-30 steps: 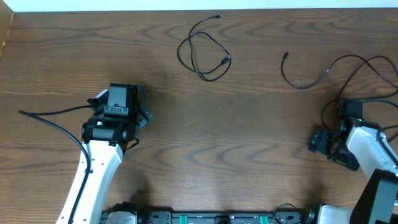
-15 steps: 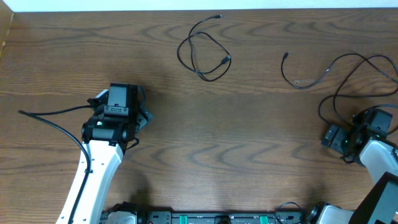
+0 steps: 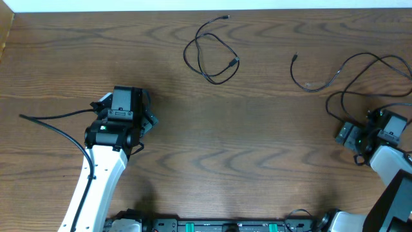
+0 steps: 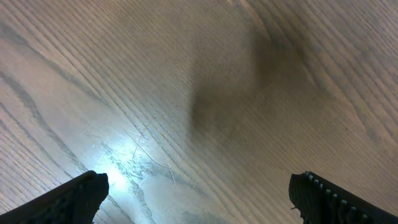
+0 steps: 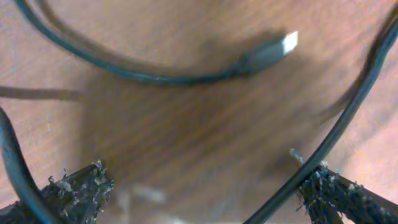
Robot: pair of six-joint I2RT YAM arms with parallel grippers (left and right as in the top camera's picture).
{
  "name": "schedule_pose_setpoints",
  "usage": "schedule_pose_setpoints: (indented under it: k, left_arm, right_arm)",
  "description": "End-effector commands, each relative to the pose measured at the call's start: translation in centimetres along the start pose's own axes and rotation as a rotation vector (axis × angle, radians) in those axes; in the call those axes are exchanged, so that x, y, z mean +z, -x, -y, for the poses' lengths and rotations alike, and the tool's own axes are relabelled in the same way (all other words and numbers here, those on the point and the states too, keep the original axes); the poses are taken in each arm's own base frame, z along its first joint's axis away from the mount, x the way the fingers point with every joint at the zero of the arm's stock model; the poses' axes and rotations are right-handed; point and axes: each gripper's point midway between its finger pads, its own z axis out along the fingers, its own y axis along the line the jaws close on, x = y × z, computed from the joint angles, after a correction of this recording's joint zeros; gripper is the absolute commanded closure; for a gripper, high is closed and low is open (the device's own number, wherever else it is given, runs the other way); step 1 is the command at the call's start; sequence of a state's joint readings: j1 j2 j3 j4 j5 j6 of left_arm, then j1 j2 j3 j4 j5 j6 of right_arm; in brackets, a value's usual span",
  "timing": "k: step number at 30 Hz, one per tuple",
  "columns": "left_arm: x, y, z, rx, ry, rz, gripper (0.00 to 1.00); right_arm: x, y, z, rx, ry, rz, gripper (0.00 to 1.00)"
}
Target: Untangle cables
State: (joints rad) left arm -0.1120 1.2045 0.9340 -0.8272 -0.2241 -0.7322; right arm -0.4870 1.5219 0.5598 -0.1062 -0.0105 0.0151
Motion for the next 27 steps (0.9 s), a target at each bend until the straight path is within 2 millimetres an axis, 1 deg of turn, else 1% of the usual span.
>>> schedule_pose_setpoints:
  k: [1,8,12,15,20,23,27]
  left_arm:
    - [-0.3,0.8,-0.1,-0.001,0.010,0.026,0.02]
    - [-0.3,0.8,-0.1,-0.001,0.010,0.026,0.02]
    - [-0.3,0.8,-0.1,-0.001,0.010,0.026,0.02]
    - [-0.3,0.8,-0.1,-0.001,0.010,0.026,0.02]
    - [-0.3,0.8,-0.1,-0.001,0.010,0.026,0.02]
    - [-0.3,0.8,-0.1,-0.001,0.010,0.026,0.02]
    - [-0.3,0.8,-0.1,-0.001,0.010,0.026,0.02]
  right_arm:
    - [2.0,-4.5,-1.5,0.024,0.094,-0.132,0.01]
    - [5.4,-4.8,-3.5,0.059,0.204,-0.168,0.02]
    - [7.8,-4.1,-4.9,0.082,0.250,-0.196,0.04]
    - [9.6,-3.1,-6.8,0.063,0.301,-0.212,0.06]
    - [12.1,-1.9,-9.9,0.037,0.332,-0.229,0.04]
    - [13.0,-1.3,-11.9,0.028,0.349,-0.231,0.04]
    - [13.5,-0.4,-14.4,-0.016,0.376,-0.216,0.03]
